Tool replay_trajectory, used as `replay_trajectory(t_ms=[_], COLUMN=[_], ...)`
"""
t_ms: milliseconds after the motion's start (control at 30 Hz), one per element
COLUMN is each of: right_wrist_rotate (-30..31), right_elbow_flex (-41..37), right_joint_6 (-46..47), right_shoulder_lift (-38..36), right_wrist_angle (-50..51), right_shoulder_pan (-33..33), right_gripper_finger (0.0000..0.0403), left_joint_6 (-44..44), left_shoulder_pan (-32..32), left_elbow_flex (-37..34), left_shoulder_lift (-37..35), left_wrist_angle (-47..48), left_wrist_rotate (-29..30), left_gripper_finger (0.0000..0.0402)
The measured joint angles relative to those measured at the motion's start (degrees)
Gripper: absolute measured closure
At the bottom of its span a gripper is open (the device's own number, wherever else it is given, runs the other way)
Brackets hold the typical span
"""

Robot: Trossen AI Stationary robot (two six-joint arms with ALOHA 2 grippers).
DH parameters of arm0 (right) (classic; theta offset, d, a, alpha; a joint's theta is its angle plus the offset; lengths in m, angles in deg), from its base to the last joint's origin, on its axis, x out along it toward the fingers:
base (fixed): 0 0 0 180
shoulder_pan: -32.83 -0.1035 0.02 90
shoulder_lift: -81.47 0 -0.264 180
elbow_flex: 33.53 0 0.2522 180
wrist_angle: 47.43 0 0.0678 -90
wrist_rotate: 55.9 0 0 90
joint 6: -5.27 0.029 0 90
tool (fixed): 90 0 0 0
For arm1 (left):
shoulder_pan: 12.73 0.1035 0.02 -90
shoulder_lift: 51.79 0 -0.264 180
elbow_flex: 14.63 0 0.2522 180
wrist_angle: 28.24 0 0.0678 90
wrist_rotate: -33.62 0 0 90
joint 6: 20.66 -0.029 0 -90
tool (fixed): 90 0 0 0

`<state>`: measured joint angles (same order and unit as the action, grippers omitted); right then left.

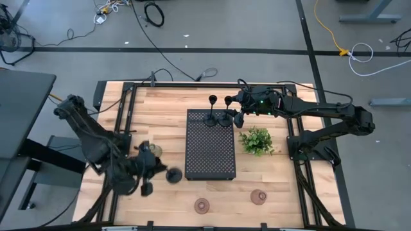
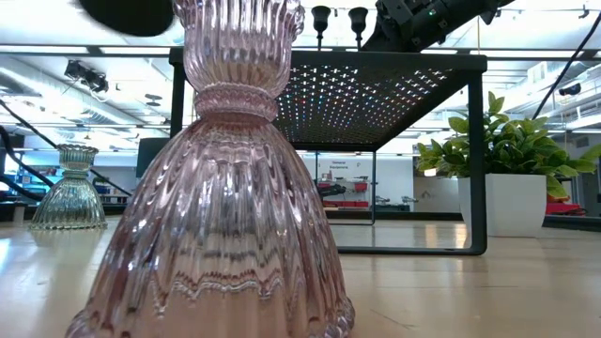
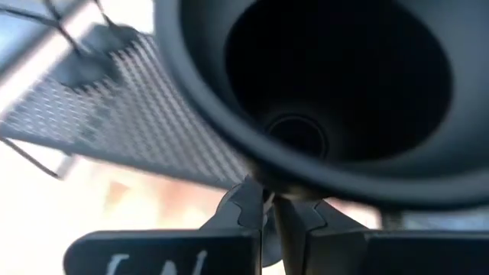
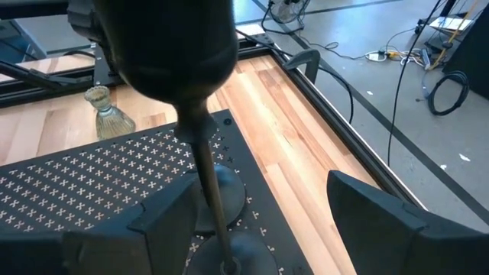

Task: Pick & Place candle stick holders
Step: Put the black candle holder on the shelf

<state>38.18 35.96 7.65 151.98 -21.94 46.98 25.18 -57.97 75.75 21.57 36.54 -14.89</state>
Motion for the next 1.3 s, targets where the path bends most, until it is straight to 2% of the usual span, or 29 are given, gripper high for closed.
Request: replay_trajectory(t_ms=[167,367,533,800,967,1167,1300], right_wrist_rotate=[0.00,-0.01,-0.01,-0.02,-0.02,-0.02,-0.02], right_elbow_flex=[0.00,0.00,0.00,0.00,0.00,0.00,0.00], right_joint_6=[0.02,0.04,-0.26,-0.31,-0.42,-0.42,-0.42], right_shoulder_lift=[-0.01,0.00,-0.01,-0.01,0.01,0.01,0.01], right_wrist_angle=[0.04,0.09,0.33,0.39,0.39,0.39,0.39], right_shoulder_pan=[0.02,0.01,0.01,0.00,0.00,0.02,0.00], right_gripper_finger=[0.0117,0.0117,0.0117,0.0117,0.0117,0.0117,0.0117], left_joint_6=[-6.02,-9.45,-17.86,-32.23,-36.62,-40.94,-42.25], left_shoulder_pan=[6.01,17.56,27.09,37.82,44.64,50.99,53.48], left_elbow_flex=[5.59,7.71,7.74,7.76,7.35,4.64,3.49], left_shoulder_lift=[-0.02,-0.02,-0.35,-0.31,-0.31,-0.28,0.40], left_wrist_angle=[8.17,18.65,15.39,6.18,3.10,-4.75,-5.75], left_wrist_rotate=[4.05,4.65,-2.85,-13.47,-19.09,-29.76,-31.60], left_gripper_finger=[0.0389,0.0389,0.0389,0.0389,0.0389,0.0389,0.0389])
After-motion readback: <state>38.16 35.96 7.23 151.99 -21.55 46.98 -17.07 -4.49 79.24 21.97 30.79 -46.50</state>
